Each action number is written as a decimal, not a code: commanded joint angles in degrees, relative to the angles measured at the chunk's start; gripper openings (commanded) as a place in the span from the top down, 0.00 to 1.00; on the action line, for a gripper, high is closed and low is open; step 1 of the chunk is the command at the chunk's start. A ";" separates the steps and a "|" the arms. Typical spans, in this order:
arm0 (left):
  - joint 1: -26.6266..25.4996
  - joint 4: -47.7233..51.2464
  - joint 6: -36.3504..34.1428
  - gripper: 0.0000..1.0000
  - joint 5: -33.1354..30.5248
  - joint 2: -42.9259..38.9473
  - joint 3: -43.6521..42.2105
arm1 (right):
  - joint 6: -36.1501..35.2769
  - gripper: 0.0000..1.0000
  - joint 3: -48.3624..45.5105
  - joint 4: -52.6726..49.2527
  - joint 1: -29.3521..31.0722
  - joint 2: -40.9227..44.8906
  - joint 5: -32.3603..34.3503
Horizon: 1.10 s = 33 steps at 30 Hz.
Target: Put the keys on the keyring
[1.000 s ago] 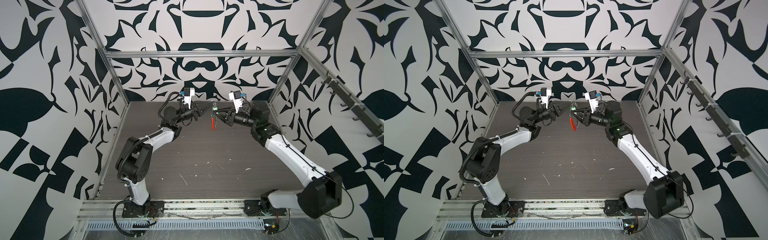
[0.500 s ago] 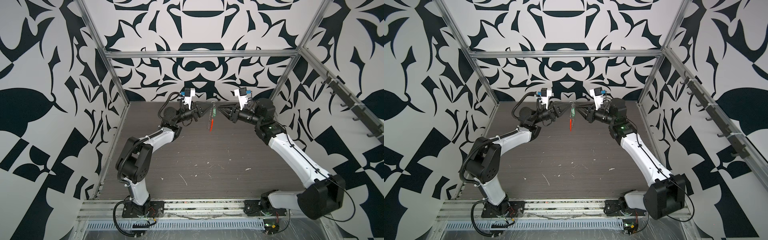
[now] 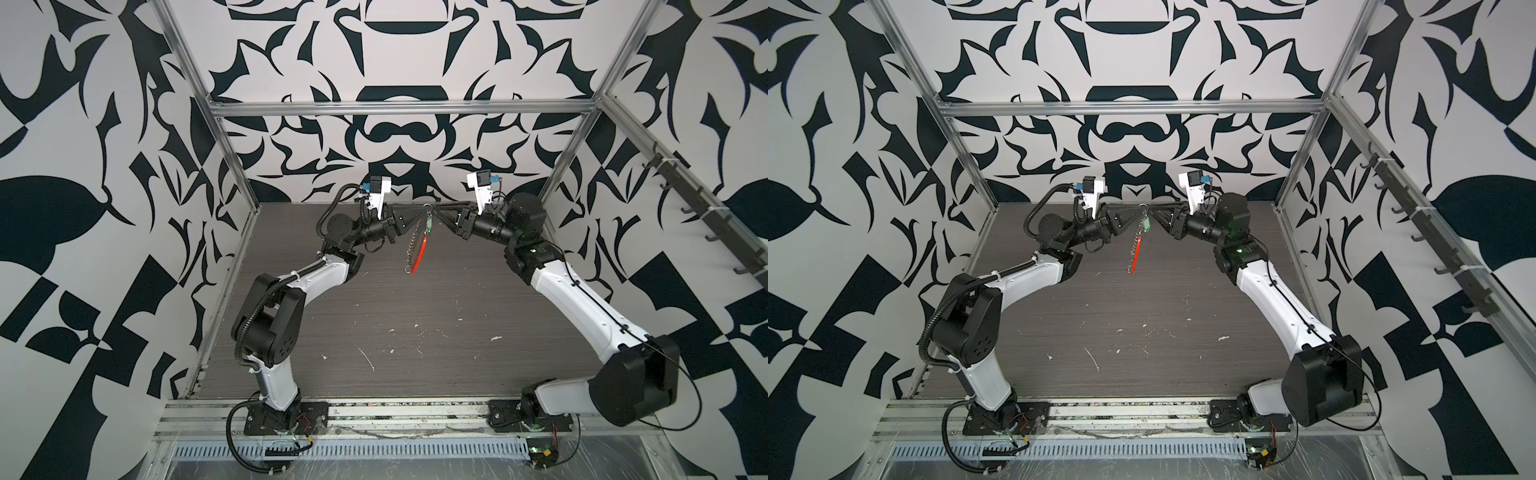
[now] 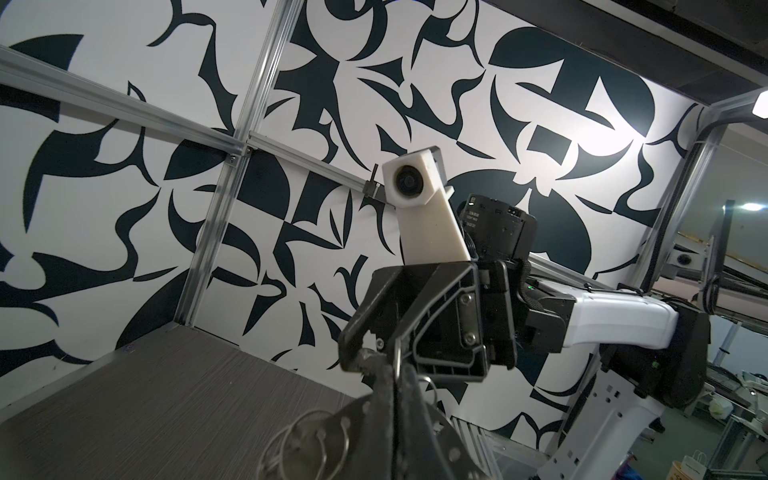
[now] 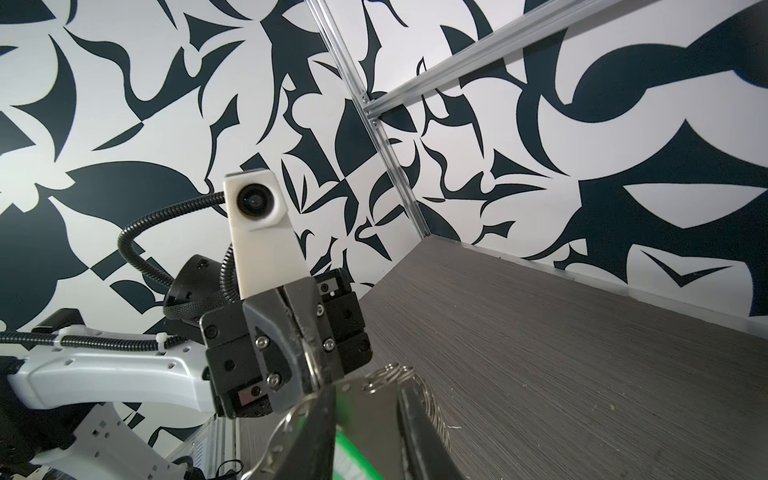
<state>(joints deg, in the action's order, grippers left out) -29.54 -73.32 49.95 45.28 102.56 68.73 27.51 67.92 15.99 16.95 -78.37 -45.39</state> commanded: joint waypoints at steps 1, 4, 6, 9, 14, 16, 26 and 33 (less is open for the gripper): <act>-0.09 -4.12 1.09 1.00 0.32 -0.22 0.53 | 0.33 0.70 2.19 3.79 -0.16 2.27 -0.41; -0.13 -4.11 1.21 1.00 0.34 0.07 0.74 | 0.86 0.69 2.48 4.19 -0.17 2.00 -0.83; -0.10 -4.10 1.41 1.00 0.46 0.09 0.97 | 1.67 0.69 2.57 5.14 -0.16 1.61 -1.58; -0.13 -4.11 1.65 1.00 0.61 0.36 1.31 | 3.18 0.68 2.87 6.20 -0.16 0.81 -2.81; -0.17 -4.11 2.30 1.00 0.95 0.72 1.93 | 4.02 0.72 3.36 6.66 -0.12 -0.85 -3.31; -0.24 -4.13 2.47 1.00 1.11 0.80 2.02 | 5.01 0.77 3.70 7.37 -0.16 -1.74 -4.07; -0.33 -4.29 2.70 1.00 1.25 1.14 2.46 | 9.72 0.81 3.10 12.31 -0.21 -3.38 -6.16; -0.26 -5.73 3.23 1.00 0.61 1.40 2.40 | 12.27 0.81 2.22 14.80 -0.16 -3.90 -7.16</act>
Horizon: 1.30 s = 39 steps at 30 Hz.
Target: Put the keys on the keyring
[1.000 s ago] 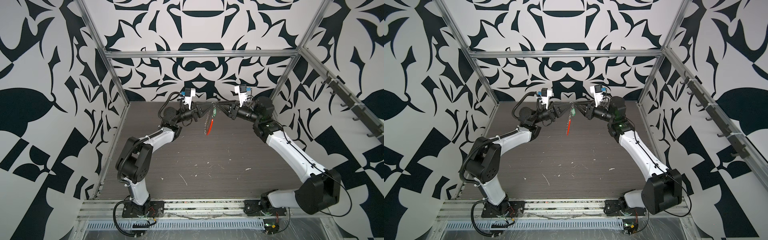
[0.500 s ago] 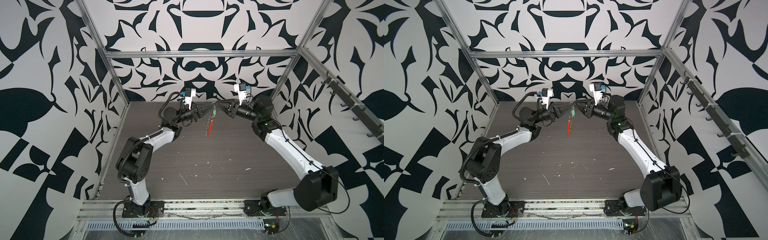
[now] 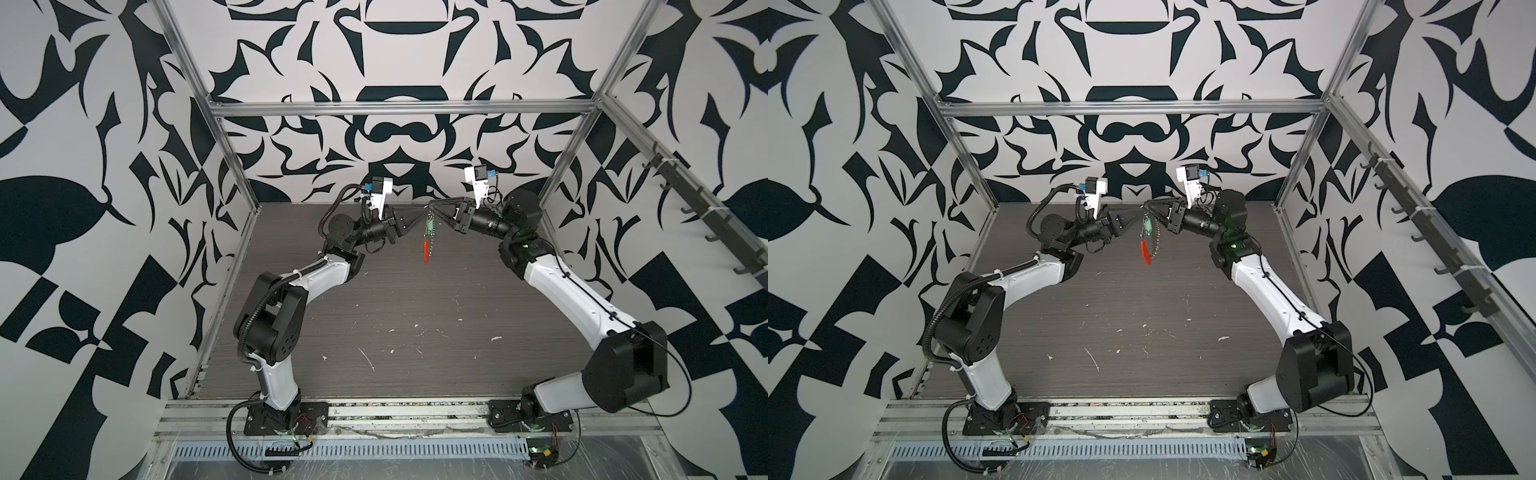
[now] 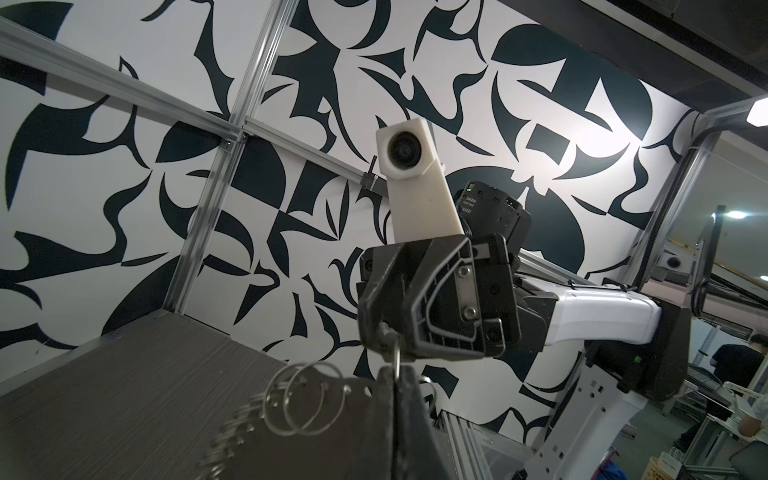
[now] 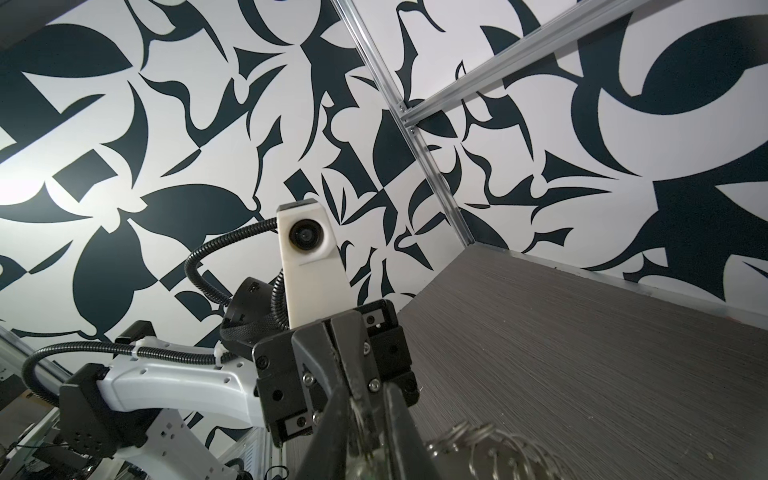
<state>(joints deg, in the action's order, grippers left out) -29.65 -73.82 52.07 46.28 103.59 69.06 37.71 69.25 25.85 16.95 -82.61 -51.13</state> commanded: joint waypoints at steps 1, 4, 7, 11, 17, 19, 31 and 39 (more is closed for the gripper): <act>-0.15 -5.37 1.10 1.00 -0.54 0.32 2.13 | 2.42 0.81 0.55 5.33 -0.14 0.27 -1.50; -0.15 -5.63 1.11 1.00 -0.89 0.23 2.07 | 2.39 0.78 -0.03 5.38 -0.16 0.48 -1.84; -0.17 -5.81 0.91 1.00 -1.23 0.03 1.72 | 2.06 0.73 -0.60 4.87 -0.16 1.02 -1.80; -0.15 -5.81 0.54 1.00 -1.69 -0.10 1.62 | 1.92 0.71 -1.35 4.52 -0.16 1.46 -1.95; -0.17 -5.93 0.58 1.00 -1.91 -0.06 1.60 | 1.99 0.76 -1.86 4.59 -0.16 1.90 -1.96; -0.19 -6.07 0.74 1.00 -1.89 0.04 1.69 | 2.46 0.81 -1.68 5.16 -0.16 1.79 -1.98; -0.28 -6.07 1.00 1.00 -1.65 0.60 2.05 | 6.57 0.84 -0.26 9.68 1.15 -0.67 -3.37; -0.28 -6.07 1.01 1.00 -1.58 0.63 1.96 | 6.60 1.00 -0.37 9.86 1.24 -0.55 -3.53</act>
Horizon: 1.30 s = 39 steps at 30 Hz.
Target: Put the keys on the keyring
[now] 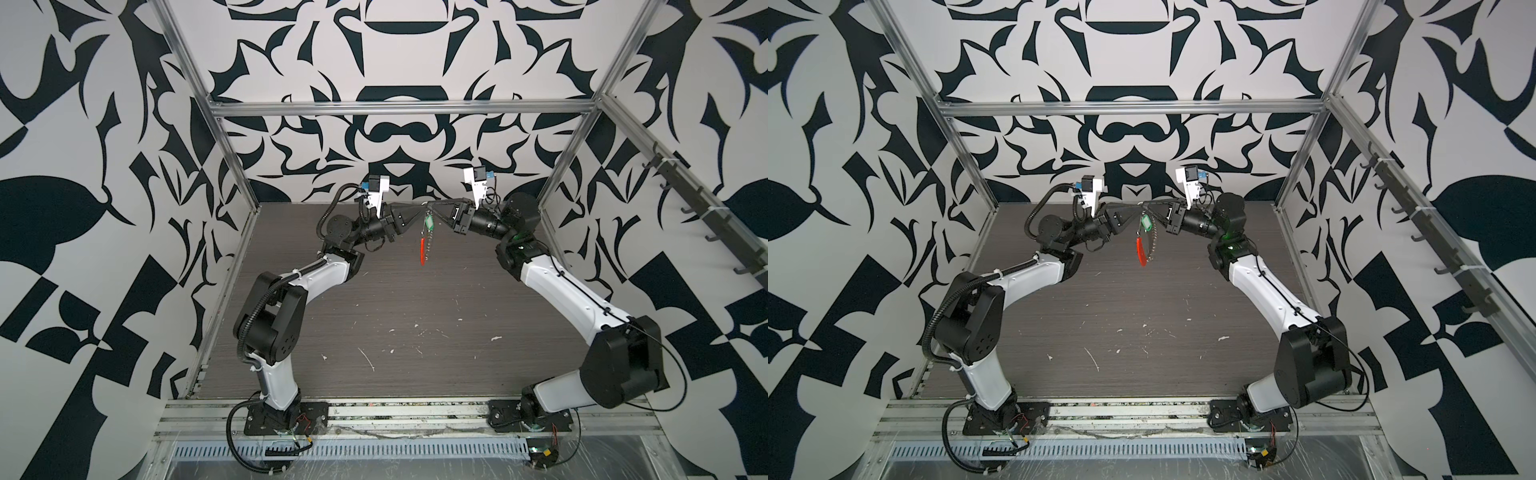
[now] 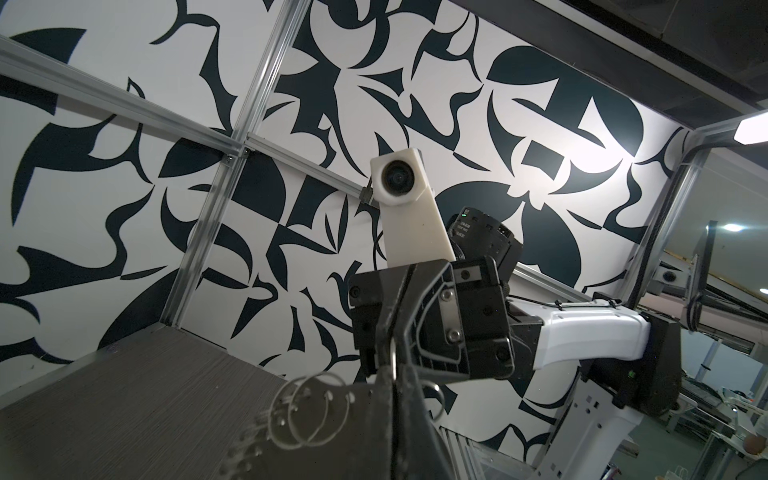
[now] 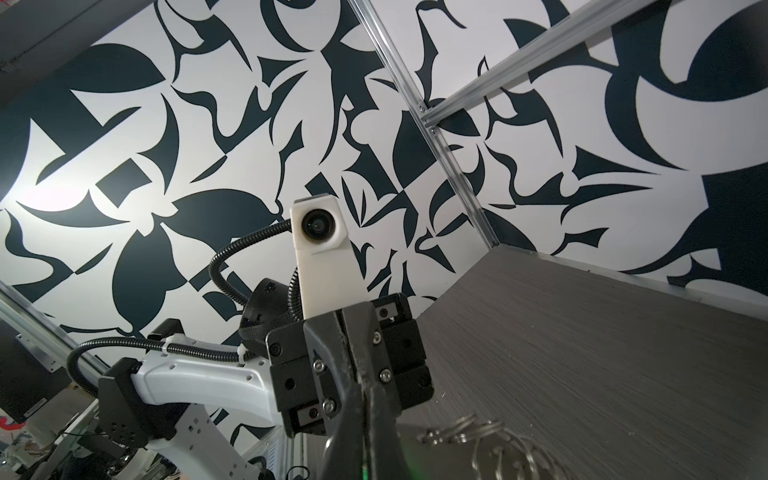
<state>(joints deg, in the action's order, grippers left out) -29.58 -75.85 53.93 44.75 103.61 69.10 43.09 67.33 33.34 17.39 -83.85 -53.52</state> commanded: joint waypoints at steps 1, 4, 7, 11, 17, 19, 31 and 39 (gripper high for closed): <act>-0.30 -4.02 -0.86 1.00 -0.04 0.56 1.93 | 0.93 1.00 1.57 2.15 0.80 0.91 -1.13; -0.31 -3.96 -0.95 1.00 0.07 0.79 1.75 | -2.19 1.00 2.09 -1.50 0.81 2.00 0.14; -0.04 -2.98 -2.26 0.74 -0.26 0.00 0.38 | -7.70 1.00 1.41 -5.12 0.76 4.24 3.88; 3.32 -1.21 -3.75 0.49 -0.11 -2.68 -3.60 | -13.21 1.00 0.91 -9.09 0.71 6.33 6.31; 9.74 9.74 -8.83 0.75 4.40 -8.99 -5.28 | -15.11 1.00 1.09 -8.92 0.70 5.94 4.03; 9.49 18.59 -12.65 0.77 7.82 -9.99 -2.53 | -14.97 1.00 0.88 -7.35 0.83 5.81 3.22; 5.51 26.84 -12.73 0.70 16.77 -6.96 6.61 | -14.53 1.00 2.69 -6.81 1.88 4.05 1.09; 4.76 26.99 -12.20 0.72 16.98 -5.54 8.09 | -14.26 1.00 2.98 -6.81 2.49 3.97 0.94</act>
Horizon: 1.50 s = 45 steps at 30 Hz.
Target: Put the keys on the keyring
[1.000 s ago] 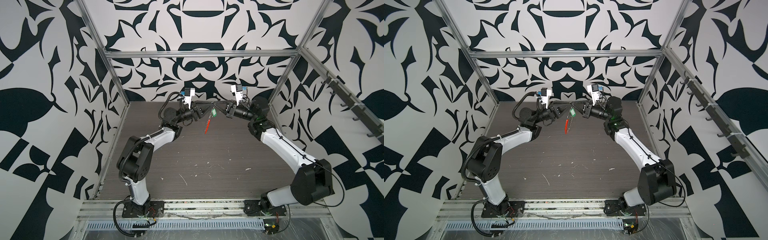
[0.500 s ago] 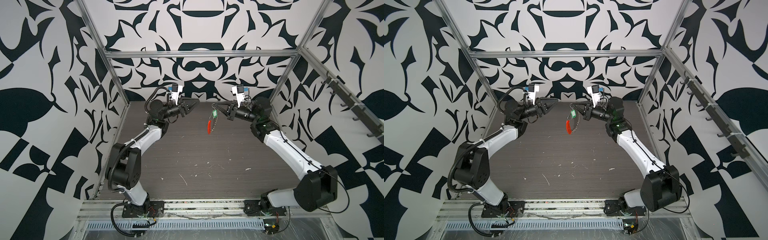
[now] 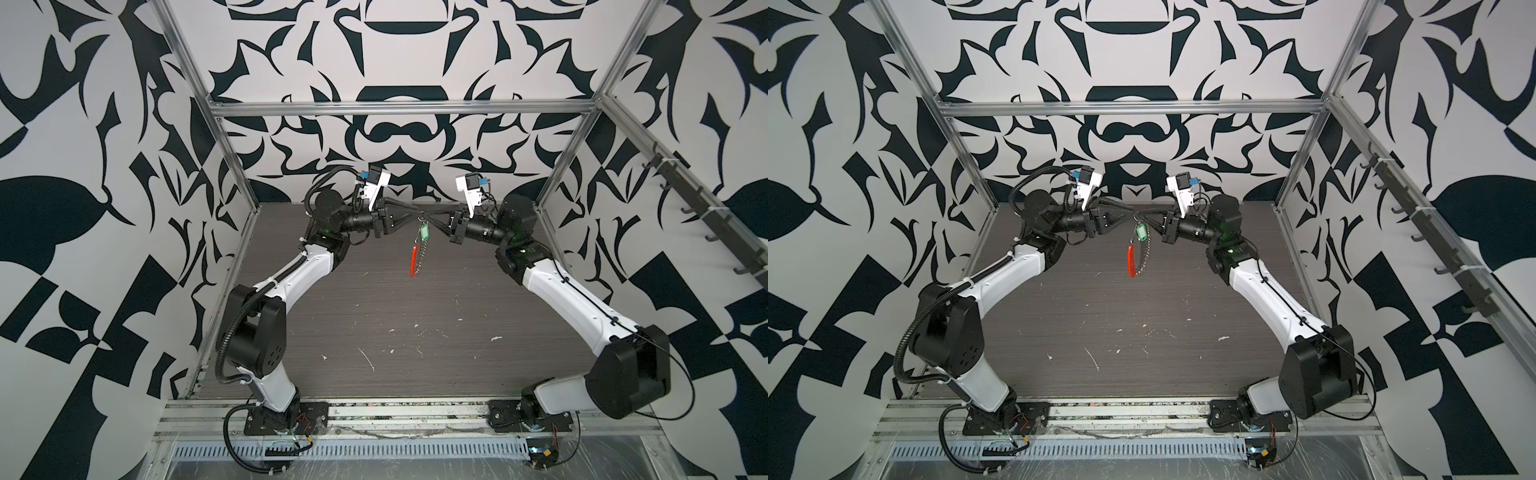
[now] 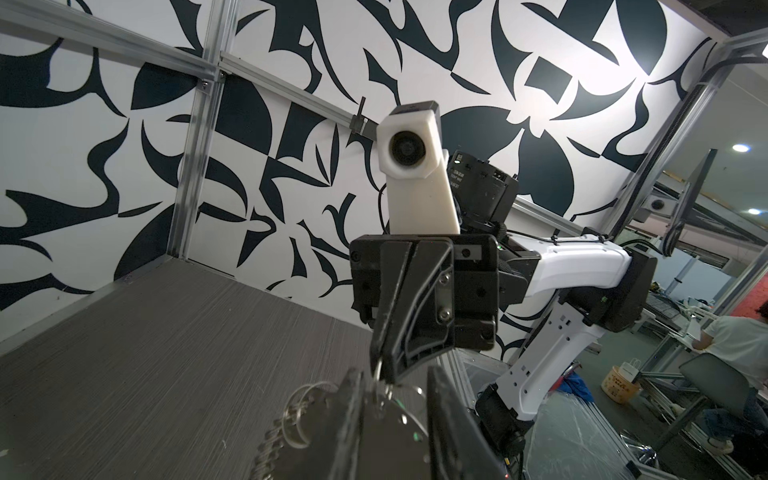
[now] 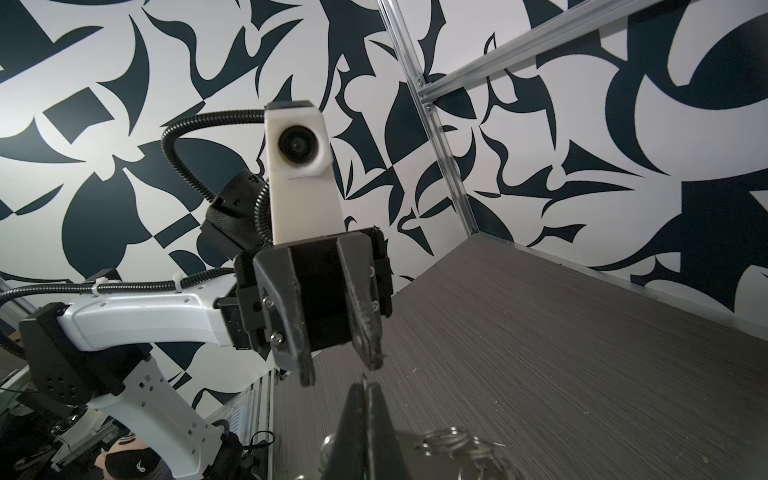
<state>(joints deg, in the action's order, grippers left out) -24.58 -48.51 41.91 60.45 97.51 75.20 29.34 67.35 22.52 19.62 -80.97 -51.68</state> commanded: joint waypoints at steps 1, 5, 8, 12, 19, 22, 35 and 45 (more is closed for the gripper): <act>-0.30 -0.42 -0.02 0.72 1.26 0.66 2.06 | -0.47 1.00 3.08 4.07 0.27 1.11 -0.85; -0.40 -0.69 0.47 0.72 1.30 1.12 2.23 | -0.48 1.00 3.46 4.04 0.37 1.12 -0.87; -0.78 -1.43 1.20 0.74 1.39 1.60 2.43 | -0.42 1.00 3.57 4.14 0.40 1.08 -0.88; -1.11 -2.20 2.07 0.74 1.63 2.28 2.85 | -0.27 1.00 3.66 4.25 0.40 0.94 -0.75; -1.28 -3.25 3.48 0.79 2.20 3.04 3.55 | -0.22 1.00 3.49 4.32 0.44 1.10 -0.39; -1.44 -3.67 3.79 0.83 2.31 3.31 3.78 | -0.16 1.00 3.49 4.32 0.45 1.00 -0.43; -1.20 -8.44 4.99 1.00 0.10 2.88 1.44 | -3.74 0.99 1.09 -1.23 -0.07 3.93 6.56; -1.13 -11.71 5.67 1.00 -8.06 0.22 -2.13 | -3.11 0.62 -5.06 0.11 -2.13 7.50 6.48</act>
<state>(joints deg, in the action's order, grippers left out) -25.78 -55.27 46.78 55.92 100.62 73.65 25.74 63.46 19.40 17.47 -74.52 -44.75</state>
